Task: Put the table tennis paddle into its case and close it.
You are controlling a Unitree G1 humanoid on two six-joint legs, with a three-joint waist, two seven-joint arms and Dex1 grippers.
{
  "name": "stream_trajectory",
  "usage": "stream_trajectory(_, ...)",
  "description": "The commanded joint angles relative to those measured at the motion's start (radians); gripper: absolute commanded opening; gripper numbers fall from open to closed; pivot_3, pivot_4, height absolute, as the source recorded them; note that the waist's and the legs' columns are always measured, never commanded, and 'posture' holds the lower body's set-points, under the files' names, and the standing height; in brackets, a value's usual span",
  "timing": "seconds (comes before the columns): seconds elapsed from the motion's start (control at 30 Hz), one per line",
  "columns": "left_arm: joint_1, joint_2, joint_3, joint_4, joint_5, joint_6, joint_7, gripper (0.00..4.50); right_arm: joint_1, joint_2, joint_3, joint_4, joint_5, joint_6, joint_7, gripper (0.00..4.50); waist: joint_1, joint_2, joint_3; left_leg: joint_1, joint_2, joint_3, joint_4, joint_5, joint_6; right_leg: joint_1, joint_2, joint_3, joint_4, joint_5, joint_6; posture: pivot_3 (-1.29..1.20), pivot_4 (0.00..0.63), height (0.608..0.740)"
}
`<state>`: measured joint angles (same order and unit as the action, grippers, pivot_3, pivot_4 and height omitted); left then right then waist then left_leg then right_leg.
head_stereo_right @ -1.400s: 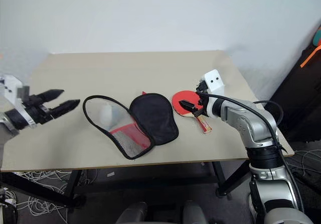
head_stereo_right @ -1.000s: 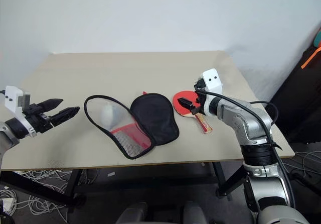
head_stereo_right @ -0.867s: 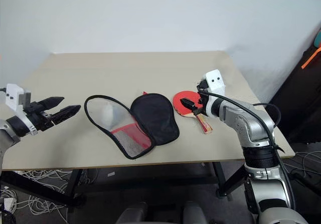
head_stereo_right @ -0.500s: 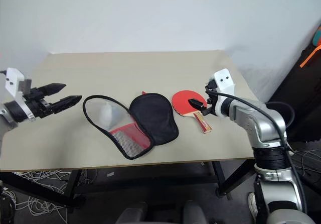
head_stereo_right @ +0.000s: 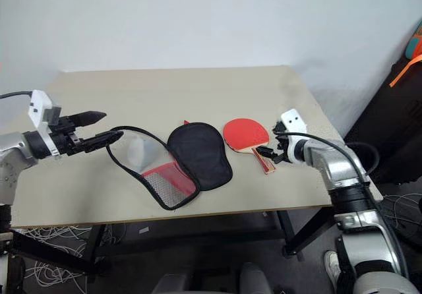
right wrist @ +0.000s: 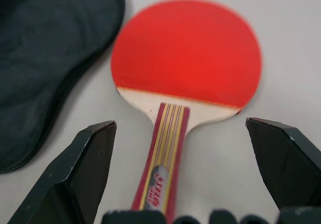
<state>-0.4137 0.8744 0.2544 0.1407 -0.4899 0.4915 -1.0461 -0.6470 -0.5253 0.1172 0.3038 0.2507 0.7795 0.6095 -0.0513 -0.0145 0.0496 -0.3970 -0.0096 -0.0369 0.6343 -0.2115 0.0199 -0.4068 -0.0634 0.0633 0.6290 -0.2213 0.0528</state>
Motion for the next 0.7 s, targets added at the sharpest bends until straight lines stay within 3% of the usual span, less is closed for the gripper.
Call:
stream_trajectory(0.03, -0.05, 0.0, 0.003, -0.014, -0.008, -0.003, 0.002, 4.48, -0.047, 0.053, -0.037, 0.047, -0.026, -0.007, -0.078, 4.5, 0.0, 0.0, 0.0, 0.0, 0.0, 0.0, 0.0, 0.0, 0.0, 0.0, 0.0, 0.0, 0.0, 0.0, 0.0, 0.0, 0.0, 0.739)
stream_trajectory(0.43, -0.048, -0.015, 0.001, -0.021, -0.009, 0.002, -0.008, 4.48, -0.057, 0.168, -0.054, 0.179, -0.083, -0.03, -0.195, 4.5, -0.002, 0.0, 0.0, 0.0, 0.0, 0.0, 0.0, 0.0, 0.0, 0.0, 0.001, 0.001, 0.001, 0.0, 0.0, 0.0, 0.0, 0.739)
stream_trajectory(0.53, -0.034, -0.021, 0.006, -0.031, -0.01, -0.001, -0.002, 4.5, -0.059, 0.177, -0.062, 0.195, -0.089, -0.029, -0.216, 3.88, -0.003, -0.001, 0.0, 0.001, 0.0, 0.0, 0.001, 0.0, 0.0, 0.001, 0.001, 0.001, 0.001, 0.0, 0.0, 0.0, 0.0, 0.739)
stream_trajectory(0.7, -0.015, -0.029, 0.016, -0.047, -0.012, 0.0, 0.009, 4.5, -0.067, 0.202, -0.087, 0.209, -0.098, -0.028, -0.255, 2.13, -0.003, -0.001, -0.001, 0.002, 0.002, 0.0, 0.001, 0.0, 0.0, 0.001, 0.003, 0.002, 0.002, 0.0, 0.0, 0.0, 0.0, 0.739)
